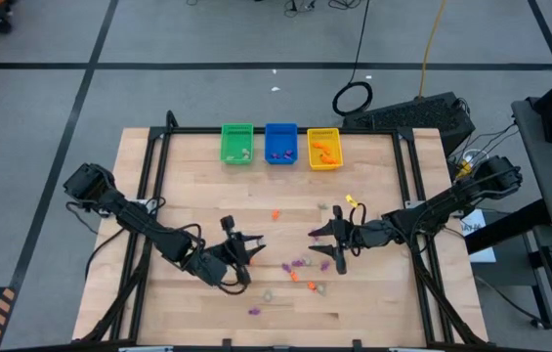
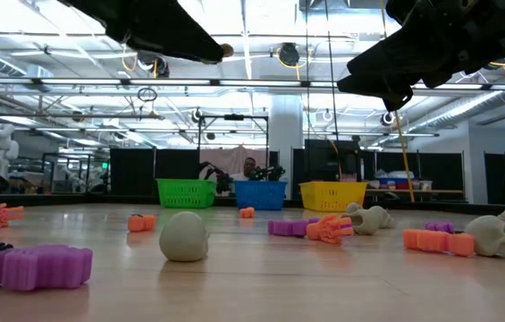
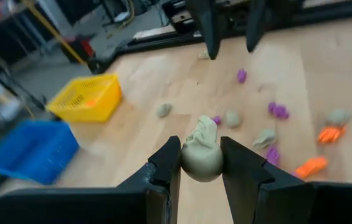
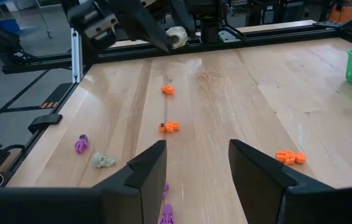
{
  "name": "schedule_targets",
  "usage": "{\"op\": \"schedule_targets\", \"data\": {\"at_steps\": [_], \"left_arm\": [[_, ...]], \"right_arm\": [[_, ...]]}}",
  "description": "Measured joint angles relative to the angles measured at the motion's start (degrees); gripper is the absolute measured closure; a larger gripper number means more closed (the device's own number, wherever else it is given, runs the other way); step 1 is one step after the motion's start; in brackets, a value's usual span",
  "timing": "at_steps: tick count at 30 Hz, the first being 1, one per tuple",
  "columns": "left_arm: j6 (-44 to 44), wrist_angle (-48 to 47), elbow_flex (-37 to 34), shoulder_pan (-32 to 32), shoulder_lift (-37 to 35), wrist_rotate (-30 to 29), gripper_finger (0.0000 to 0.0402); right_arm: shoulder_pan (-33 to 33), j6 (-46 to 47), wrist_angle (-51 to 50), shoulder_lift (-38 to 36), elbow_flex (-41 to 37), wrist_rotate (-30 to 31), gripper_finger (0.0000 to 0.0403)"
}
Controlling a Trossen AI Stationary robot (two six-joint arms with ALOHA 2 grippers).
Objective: Sort Halloween decoration
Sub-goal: Put the gray skull toy into the green bin
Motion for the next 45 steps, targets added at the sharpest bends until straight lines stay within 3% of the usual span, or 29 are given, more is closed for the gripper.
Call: {"op": "schedule_targets", "data": {"at_steps": [9,13,22,30,37,45], "left_arm": [[-24.5,0.0,0.0,0.0,0.0,0.0,0.0311],[-27.0,0.0,0.0,0.0,0.0,0.0,0.0311],[-23.9,0.0,0.0,1.5,0.0,-4.3,0.0311],[-9.3,0.0,0.0,7.2,0.0,-6.4,0.0311],[6.3,0.0,0.0,17.3,0.0,-13.2,0.0311],[12.9,-0.3,0.0,33.3,0.0,-12.4,0.0311]], "right_arm": [[0.0,0.0,0.0,0.0,0.0,0.0,0.0243],[0.0,0.0,0.0,0.0,0.0,0.0,0.0243],[0.0,0.0,0.0,0.0,0.0,0.0,0.0243],[0.0,0.0,0.0,0.0,0.0,0.0,0.0243],[0.0,0.0,0.0,0.0,0.0,0.0,0.0243],[0.0,0.0,-0.1,0.0,0.0,0.0,0.0243]]}}
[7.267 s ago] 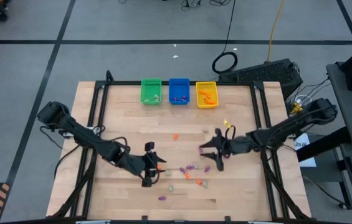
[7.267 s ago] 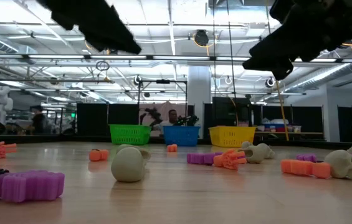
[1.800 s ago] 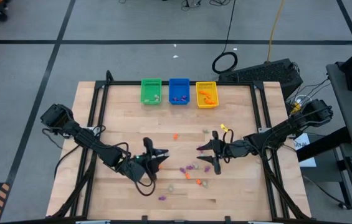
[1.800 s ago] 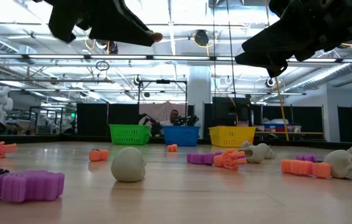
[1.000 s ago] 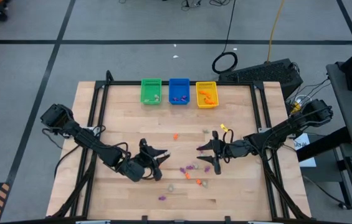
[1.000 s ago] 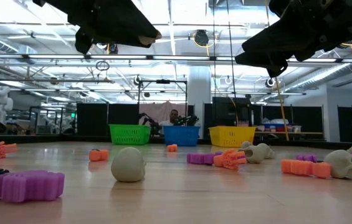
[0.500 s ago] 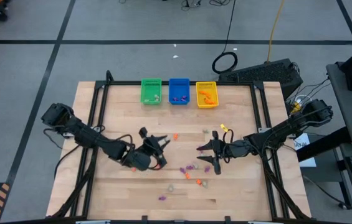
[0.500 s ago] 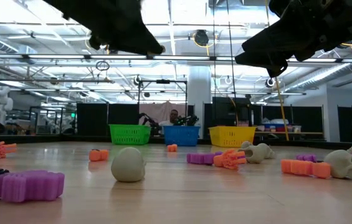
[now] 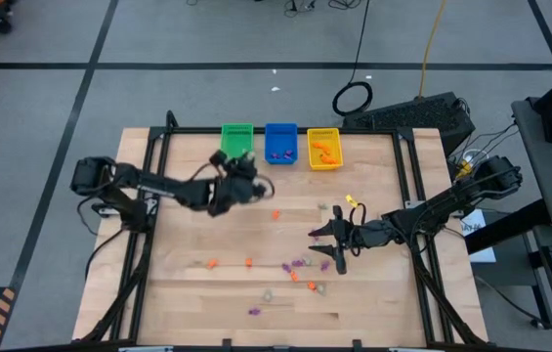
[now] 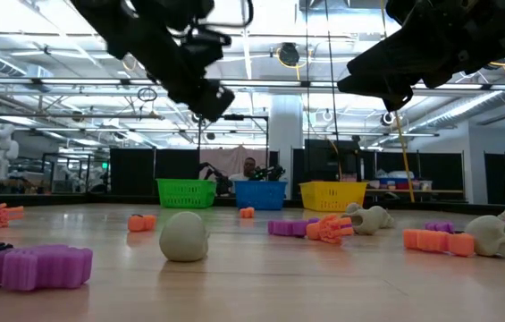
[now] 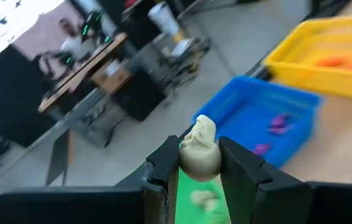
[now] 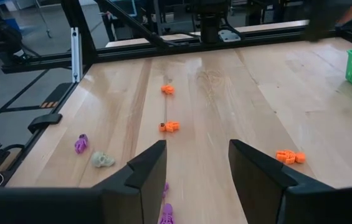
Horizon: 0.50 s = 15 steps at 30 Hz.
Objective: Sort Halloween decoration
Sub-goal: Put the gray skull toy into the green bin
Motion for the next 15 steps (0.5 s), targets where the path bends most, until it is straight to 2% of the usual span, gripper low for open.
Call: {"op": "schedule_targets", "data": {"at_steps": [5,8,15], "left_arm": [[0.1,-1.3,0.0,8.6,0.0,4.1,0.0311],[-3.5,-3.7,0.0,13.0,0.0,7.9,0.0311],[-12.4,-9.5,0.0,20.8,0.0,25.2,0.0311]], "right_arm": [[0.0,0.0,-0.8,0.0,0.0,0.0,0.0243],[0.0,0.0,-0.8,0.0,0.0,0.0,0.0243],[0.0,0.0,-0.8,0.0,0.0,0.0,0.0243]]}}
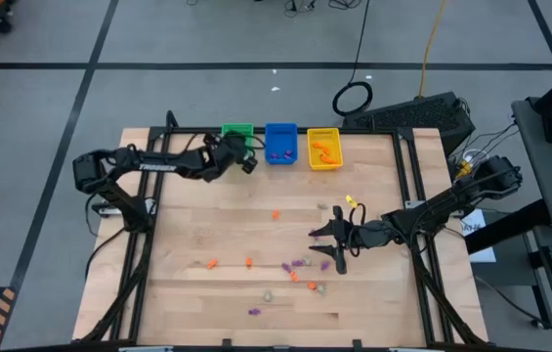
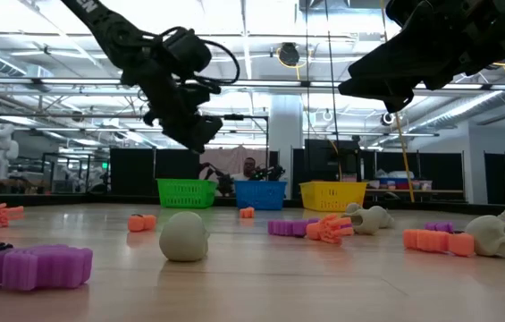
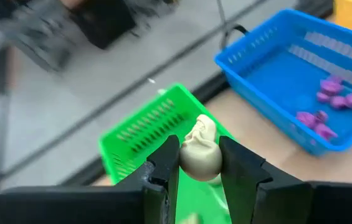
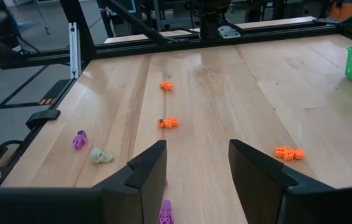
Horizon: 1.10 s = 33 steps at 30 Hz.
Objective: Sort Halloween decoration
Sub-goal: Put the gray skull toy into the green bin, then put the purple skeleton toy into the blue bin
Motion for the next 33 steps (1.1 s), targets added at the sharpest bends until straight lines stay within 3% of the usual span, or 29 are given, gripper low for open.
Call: {"op": "schedule_targets", "data": {"at_steps": [11,15,20,27,33], "left_arm": [[-4.0,-3.1,0.0,6.2,1.7,9.8,0.0305],[-3.6,-2.8,0.0,8.4,3.8,13.7,0.0275],[-3.6,-1.5,0.0,9.3,4.8,14.0,0.0223],[-2.0,-0.8,0.0,7.8,3.4,20.6,0.0166],[-1.9,-1.0,0.0,1.0,1.0,24.6,0.016]], "right_arm": [[0.0,0.0,0.0,0.0,0.0,0.0,0.0243],[0.0,0.0,0.0,0.0,0.0,0.0,0.0243],[0.0,0.0,0.0,0.0,0.0,0.0,0.0243],[0.0,4.8,-5.4,0.0,0.0,-0.1,0.0243],[1.9,13.7,-18.5,-0.4,0.0,-0.5,0.0243]]}}
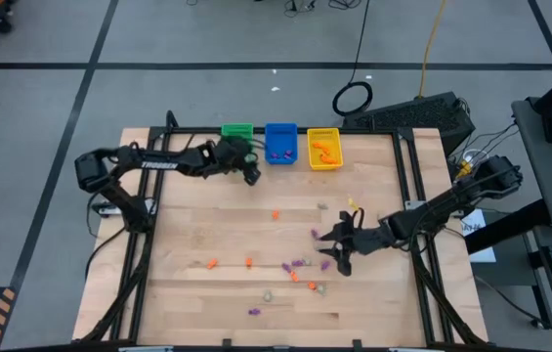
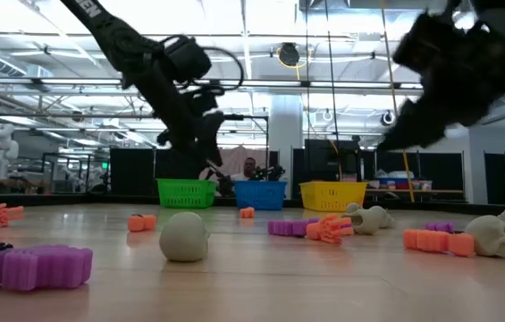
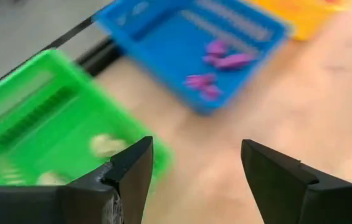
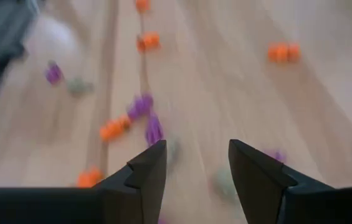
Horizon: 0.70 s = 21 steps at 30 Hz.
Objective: Sort Halloween decoration
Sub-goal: Put the purple skeleton toy into the blue bin
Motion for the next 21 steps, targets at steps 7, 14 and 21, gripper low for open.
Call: {"op": "schedule_targets", "data": {"at_steps": [7,14,21], "left_arm": [[1.3,0.6,0.0,-11.5,-0.3,-1.6,0.0159],[1.0,1.8,0.0,-23.0,-0.3,-9.0,0.0159],[0.8,4.6,0.0,-31.9,-0.3,-9.9,0.0159]], "right_arm": [[4.3,7.7,-11.2,0.0,0.3,-2.7,0.0243],[8.0,10.6,-29.4,0.0,5.8,-1.9,0.0238],[10.6,10.9,-47.9,0.0,11.6,0.5,0.0194]]}}
